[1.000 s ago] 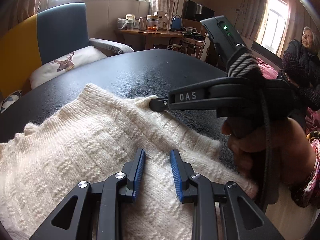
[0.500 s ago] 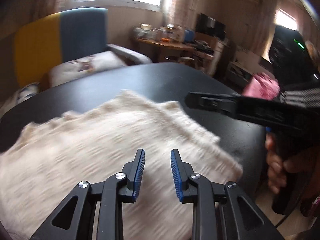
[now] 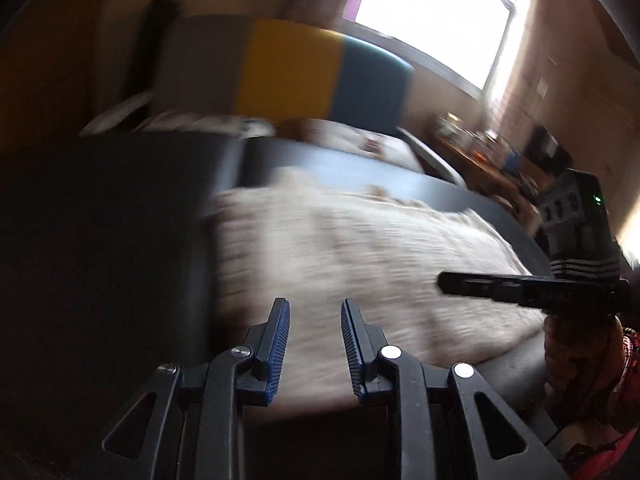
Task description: Fold clothes
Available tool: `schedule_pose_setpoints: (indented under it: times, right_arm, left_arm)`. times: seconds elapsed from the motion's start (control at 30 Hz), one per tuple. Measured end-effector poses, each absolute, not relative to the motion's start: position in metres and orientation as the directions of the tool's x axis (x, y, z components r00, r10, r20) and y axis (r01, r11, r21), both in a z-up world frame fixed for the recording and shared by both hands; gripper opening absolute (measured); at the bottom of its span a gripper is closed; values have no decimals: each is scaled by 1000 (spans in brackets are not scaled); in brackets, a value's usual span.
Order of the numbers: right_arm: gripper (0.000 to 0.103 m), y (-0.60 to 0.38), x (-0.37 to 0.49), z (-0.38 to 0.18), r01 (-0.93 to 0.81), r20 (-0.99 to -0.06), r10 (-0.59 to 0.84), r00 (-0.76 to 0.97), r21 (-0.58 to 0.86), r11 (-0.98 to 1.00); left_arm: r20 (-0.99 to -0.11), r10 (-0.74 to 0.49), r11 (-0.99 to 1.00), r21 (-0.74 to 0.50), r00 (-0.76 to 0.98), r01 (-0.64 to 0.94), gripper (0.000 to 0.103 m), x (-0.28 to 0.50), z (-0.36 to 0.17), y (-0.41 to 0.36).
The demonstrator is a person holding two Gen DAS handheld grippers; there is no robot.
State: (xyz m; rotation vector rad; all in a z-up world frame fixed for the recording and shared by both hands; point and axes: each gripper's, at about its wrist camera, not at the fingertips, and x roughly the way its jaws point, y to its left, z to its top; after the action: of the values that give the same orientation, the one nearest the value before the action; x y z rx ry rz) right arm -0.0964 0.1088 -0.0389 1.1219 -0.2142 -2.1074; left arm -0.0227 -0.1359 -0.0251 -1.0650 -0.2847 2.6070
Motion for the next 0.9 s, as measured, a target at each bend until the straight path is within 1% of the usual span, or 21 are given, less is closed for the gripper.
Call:
schedule_pose_setpoints:
  times: [0.07,0.13,0.2,0.27,0.37,0.4,0.47,0.5,0.57,0.67,0.7,0.73,0.8,0.9]
  right_arm:
    - [8,79,-108,-38,534,-682,-640,-354,415,-737]
    - [8,67,-120,-44,508,-697,-628,-346,423,-750]
    - [8,57,-128,-50,490,-705,-624,-335,435,-755]
    - [8,48,-131,-54,485,-712,-620,-330,436,-758]
    - [8,41,-128,-49,510,-710,-605,-360,394,-765]
    - [8,41,-128,-48,514,-709,-607,-359,392,-763]
    - [8,39,-132,-46,515,-712,-603,-360,387,-765]
    - [8,39,-133,-46,515,-714,-602,-358,387,-765]
    - [8,36,-138,-48,505,-722,-596,-351,390,-770]
    - [8,33,-146,-51,486,-721,-604,-340,416,-769]
    - [8,30,-149,-53,485,-726,-601,-333,415,-770]
    - [8,27,-151,-54,489,-735,-595,-325,409,-771]
    - [8,20,-154,-55,497,-745,-588,-315,399,-771]
    - [8,14,-158,-58,496,-755,-584,-298,401,-770]
  left_arm:
    - [-646,374,-919,-357,-665,-170,26,-23,-37,-164]
    - [-640,432,-890,-415,-636,-187,26,-27,-45,-173]
    - [-610,519,-845,-472,-598,-252,26,-31,-52,-173]
    - [-614,556,-828,-468,-561,-308,26,-37,-57,-164]
    - [-644,567,-823,-426,-513,-375,26,-46,-67,-152]
    - [-638,578,-815,-430,-509,-388,26,-46,-69,-153]
    - [-594,633,-774,-501,-497,-387,26,-49,-73,-163]
    - [-578,656,-753,-543,-485,-371,24,-52,-76,-167]
    - [-550,700,-711,-597,-456,-371,23,-54,-82,-171]
    - [-556,707,-707,-583,-437,-401,23,-55,-86,-165]
    - [-552,711,-703,-585,-436,-405,12,-56,-86,-165]
    - [-549,718,-696,-593,-429,-406,6,-56,-85,-165]
    - [-560,724,-690,-582,-403,-430,5,-55,-82,-161]
    - [-571,739,-666,-539,-357,-516,4,-46,-69,-156]
